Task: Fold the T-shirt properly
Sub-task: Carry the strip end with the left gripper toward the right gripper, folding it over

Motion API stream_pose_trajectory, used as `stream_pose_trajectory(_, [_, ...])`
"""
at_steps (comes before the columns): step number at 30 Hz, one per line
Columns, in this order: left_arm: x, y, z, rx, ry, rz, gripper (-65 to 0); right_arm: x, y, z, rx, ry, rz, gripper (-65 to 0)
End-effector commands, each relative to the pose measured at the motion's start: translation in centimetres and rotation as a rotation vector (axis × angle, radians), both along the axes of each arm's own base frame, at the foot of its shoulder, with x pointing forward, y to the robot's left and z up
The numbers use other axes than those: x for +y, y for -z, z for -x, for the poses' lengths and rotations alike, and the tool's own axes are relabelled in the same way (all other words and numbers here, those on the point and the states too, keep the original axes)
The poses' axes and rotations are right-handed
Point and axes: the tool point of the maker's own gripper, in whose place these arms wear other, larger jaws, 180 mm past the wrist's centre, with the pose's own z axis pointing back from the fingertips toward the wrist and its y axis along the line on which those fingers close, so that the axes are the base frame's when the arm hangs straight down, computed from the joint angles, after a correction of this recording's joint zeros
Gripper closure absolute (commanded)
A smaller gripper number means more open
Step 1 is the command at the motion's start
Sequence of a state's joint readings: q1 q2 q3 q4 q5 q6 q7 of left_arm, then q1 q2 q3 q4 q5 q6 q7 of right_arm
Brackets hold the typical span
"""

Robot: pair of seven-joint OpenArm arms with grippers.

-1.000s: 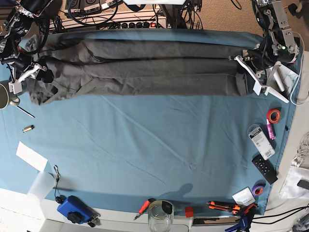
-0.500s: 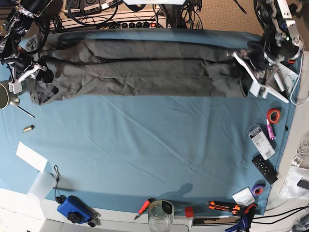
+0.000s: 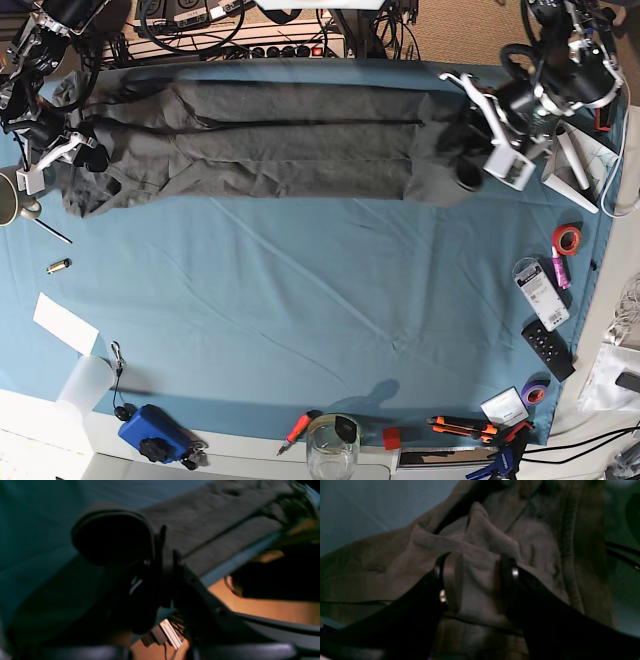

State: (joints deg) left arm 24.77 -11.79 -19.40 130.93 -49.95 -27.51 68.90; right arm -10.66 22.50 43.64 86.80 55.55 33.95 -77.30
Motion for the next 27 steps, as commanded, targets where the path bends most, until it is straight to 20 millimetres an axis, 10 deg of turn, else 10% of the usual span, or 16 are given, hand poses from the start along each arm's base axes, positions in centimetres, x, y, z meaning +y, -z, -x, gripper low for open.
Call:
stream_pose_trajectory(1, [-1.4, -1.1, 0.0, -0.038, 0.038, 0.041, 0.0, -0.6, -1.5, -0.9, -0.055, -0.001, 0.020, -24.1])
stream_pose_trajectory(27, [-17.7, -1.7, -1.4, -0.151, 0.189, 0.016, 0.0, -5.4, -3.5, 0.7, -0.102, 0.158, 0.085, -24.1])
